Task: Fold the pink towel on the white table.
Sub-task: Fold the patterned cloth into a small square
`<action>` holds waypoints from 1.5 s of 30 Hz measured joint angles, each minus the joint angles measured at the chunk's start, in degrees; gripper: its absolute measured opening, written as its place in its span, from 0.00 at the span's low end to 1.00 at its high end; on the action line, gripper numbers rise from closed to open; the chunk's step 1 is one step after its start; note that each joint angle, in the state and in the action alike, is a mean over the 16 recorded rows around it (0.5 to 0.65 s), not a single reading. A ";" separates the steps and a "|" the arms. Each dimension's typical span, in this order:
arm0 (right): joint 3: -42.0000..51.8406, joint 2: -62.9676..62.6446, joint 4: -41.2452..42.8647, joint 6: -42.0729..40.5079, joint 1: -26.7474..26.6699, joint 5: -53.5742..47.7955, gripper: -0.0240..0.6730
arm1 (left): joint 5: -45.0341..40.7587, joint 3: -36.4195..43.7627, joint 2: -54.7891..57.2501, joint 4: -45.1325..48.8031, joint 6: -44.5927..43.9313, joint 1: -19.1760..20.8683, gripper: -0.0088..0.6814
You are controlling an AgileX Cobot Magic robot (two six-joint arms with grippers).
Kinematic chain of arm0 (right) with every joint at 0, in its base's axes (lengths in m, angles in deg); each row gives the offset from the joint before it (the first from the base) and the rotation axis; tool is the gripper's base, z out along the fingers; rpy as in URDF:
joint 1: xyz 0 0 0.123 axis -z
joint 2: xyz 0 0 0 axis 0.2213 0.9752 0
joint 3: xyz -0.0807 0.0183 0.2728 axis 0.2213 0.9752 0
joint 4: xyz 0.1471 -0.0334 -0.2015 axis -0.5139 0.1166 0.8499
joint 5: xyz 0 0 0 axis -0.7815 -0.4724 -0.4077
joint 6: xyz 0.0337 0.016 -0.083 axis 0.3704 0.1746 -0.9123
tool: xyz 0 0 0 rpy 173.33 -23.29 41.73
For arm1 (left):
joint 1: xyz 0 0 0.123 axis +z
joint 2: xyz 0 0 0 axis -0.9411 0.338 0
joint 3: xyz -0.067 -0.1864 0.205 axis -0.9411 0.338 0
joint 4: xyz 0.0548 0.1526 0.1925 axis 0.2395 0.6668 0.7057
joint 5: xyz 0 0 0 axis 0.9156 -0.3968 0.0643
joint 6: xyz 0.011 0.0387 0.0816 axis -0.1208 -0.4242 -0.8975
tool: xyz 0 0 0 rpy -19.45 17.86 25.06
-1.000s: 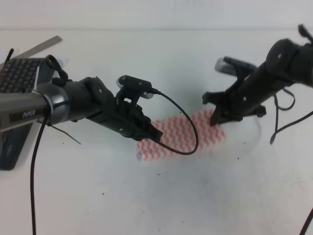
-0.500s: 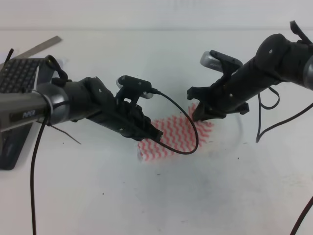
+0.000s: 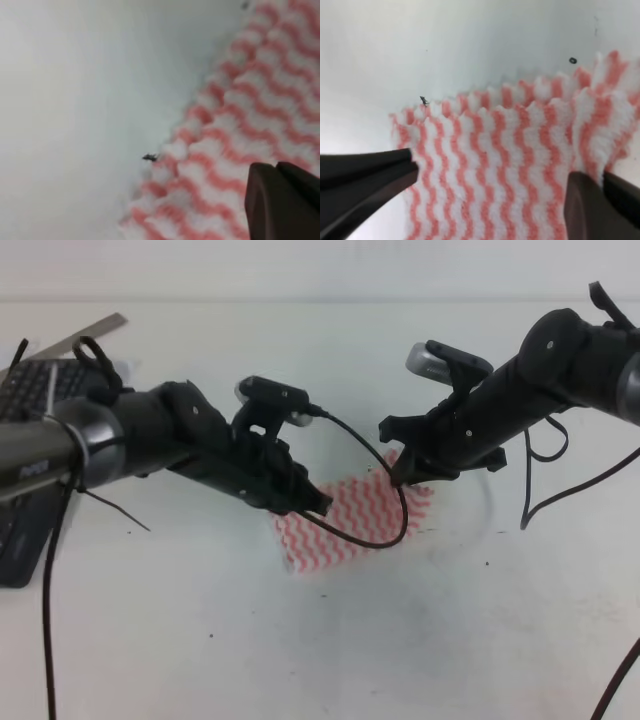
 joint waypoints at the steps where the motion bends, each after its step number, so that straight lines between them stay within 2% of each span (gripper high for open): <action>1: 0.00 0.00 0.00 0.00 0.00 0.01 0.02 | -0.41 0.02 -0.28 0.10 0.02 0.01 0.01; 14: -0.01 0.03 0.17 0.00 0.01 0.02 0.02 | -4.38 1.17 -1.60 1.16 1.84 1.57 0.01; 23: -0.01 0.03 0.19 0.05 0.01 -0.03 0.02 | -1.60 3.43 -1.41 0.57 2.46 2.84 0.01; 45: 0.00 0.03 0.21 0.09 -0.05 -0.62 0.02 | 3.14 3.89 0.98 -2.31 -0.11 2.82 0.01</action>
